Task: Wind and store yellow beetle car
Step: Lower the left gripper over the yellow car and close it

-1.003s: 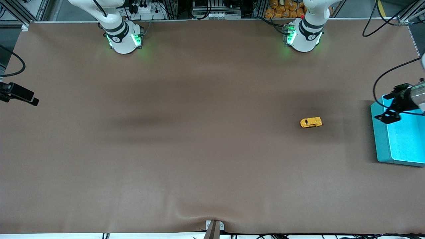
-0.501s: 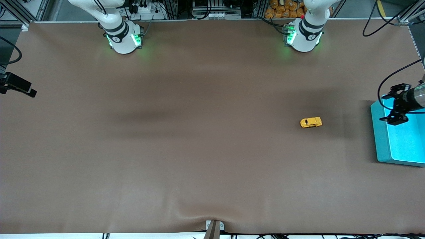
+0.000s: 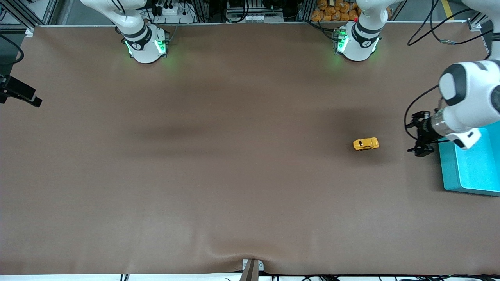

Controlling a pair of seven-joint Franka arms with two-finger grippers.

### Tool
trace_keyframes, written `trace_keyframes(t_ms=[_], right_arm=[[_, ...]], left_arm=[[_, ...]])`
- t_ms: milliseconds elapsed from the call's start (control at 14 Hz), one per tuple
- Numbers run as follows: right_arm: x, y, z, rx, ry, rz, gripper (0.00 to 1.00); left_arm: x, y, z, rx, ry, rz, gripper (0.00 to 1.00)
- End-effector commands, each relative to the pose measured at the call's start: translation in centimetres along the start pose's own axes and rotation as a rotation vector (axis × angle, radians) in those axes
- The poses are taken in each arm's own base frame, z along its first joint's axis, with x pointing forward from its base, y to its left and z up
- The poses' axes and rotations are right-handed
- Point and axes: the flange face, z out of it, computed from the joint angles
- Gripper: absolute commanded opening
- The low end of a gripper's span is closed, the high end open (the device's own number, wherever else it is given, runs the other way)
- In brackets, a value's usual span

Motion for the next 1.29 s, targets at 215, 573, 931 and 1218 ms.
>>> trace_keyframes(t_ms=[215,573,931,1218], right_arm=[[-1.2,-1.6,-0.3,0.004,0.004,-0.034,1.0],[-1.5,-2.5,-0.4,-0.008,0.006,-0.053,1.0],[-1.4,-2.2,-0.2,-0.018,0.001,-0.047,1.0],[-1.3,-1.8,-0.1,-0.015,-0.002,-0.037,1.0]], left_arm=[[-1.8,-1.3,5.2,-0.03,-0.023,-0.119,1.0],[-3.9,-1.9,8.2,-0.071,-0.044,-0.119,1.0],[-5.0,-2.3,11.5,-0.074,-0.066,-0.105,1.0],[-6.9,-2.6,14.0,-0.054,-0.079,-0.071,1.0]])
